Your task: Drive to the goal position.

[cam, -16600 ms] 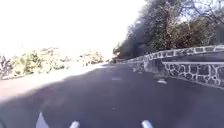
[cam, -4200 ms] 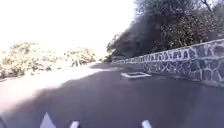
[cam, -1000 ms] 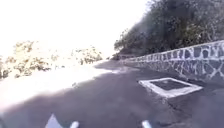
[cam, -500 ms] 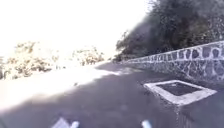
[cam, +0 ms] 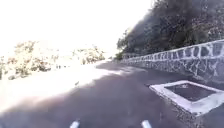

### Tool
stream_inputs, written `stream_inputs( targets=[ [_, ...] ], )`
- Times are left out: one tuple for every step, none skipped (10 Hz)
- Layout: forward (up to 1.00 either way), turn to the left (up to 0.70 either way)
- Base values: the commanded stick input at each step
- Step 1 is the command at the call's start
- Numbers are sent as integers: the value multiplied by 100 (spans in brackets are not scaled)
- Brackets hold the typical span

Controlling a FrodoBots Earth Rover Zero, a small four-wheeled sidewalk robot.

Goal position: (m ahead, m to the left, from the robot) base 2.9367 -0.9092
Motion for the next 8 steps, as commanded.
stream_inputs(
  targets=[
    [70,-28],
    [70,-35],
    [70,-35],
    [70,-35],
    [70,-35],
    [70,-35],
    [70,-35],
    [70,-35]
  ],
)
